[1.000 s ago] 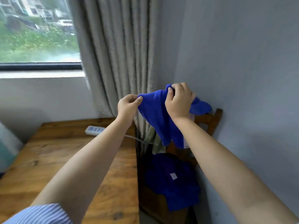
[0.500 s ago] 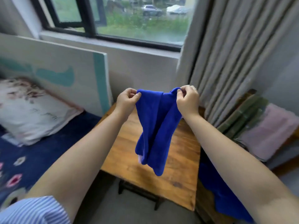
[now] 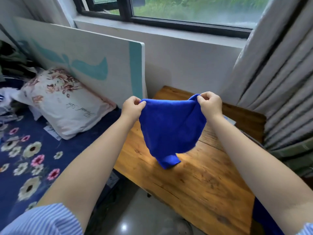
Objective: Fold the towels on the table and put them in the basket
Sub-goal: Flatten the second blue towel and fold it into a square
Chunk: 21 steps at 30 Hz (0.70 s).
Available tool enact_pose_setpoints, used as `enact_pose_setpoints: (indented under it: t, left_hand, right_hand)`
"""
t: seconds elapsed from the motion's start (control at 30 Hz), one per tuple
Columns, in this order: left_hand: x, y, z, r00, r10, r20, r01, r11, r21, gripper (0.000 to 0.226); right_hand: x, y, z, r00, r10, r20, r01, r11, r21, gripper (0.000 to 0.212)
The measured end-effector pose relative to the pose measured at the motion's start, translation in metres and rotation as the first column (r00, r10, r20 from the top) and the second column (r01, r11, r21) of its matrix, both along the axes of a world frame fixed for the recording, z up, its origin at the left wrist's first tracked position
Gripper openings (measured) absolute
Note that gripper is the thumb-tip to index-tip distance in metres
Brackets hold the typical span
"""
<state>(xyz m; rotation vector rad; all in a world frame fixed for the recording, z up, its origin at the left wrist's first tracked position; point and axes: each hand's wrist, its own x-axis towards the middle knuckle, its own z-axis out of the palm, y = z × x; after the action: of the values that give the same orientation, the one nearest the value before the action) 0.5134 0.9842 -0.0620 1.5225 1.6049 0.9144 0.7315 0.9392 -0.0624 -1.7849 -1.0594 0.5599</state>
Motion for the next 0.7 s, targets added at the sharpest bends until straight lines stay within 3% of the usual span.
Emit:
enact_pose_setpoints:
  t: [0.1, 0.17, 0.4, 0.57, 0.7]
  left_hand:
    - [0.007, 0.032, 0.000, 1.000, 0.005, -0.004, -0.005, 1.000, 0.023, 0.031]
    - [0.014, 0.050, -0.003, 0.998, -0.004, 0.069, 0.004, 1.000, 0.014, 0.030]
    - [0.032, 0.114, 0.022, 0.955, -0.184, 0.232, 0.142, 0.972, 0.189, 0.028]
    - [0.020, 0.132, 0.028, 0.924, -0.378, 0.058, 0.340, 0.881, 0.329, 0.010]
    - [-0.001, 0.133, -0.018, 0.881, -0.472, -0.032, 0.468, 0.859, 0.207, 0.011]
  right_hand:
    - [0.010, 0.027, 0.002, 0.998, -0.028, 0.062, 0.028, 1.000, -0.007, 0.021]
    - [0.013, 0.042, 0.004, 0.996, -0.061, 0.072, 0.061, 0.998, -0.005, 0.022]
    - [0.016, 0.082, 0.043, 0.933, -0.328, 0.150, 0.292, 0.931, 0.219, 0.023]
    - [-0.003, 0.065, 0.047, 0.876, -0.456, 0.155, 0.401, 0.869, 0.289, 0.021]
    - [-0.036, 0.030, -0.003, 0.845, -0.497, 0.198, 0.464, 0.865, 0.192, 0.026]
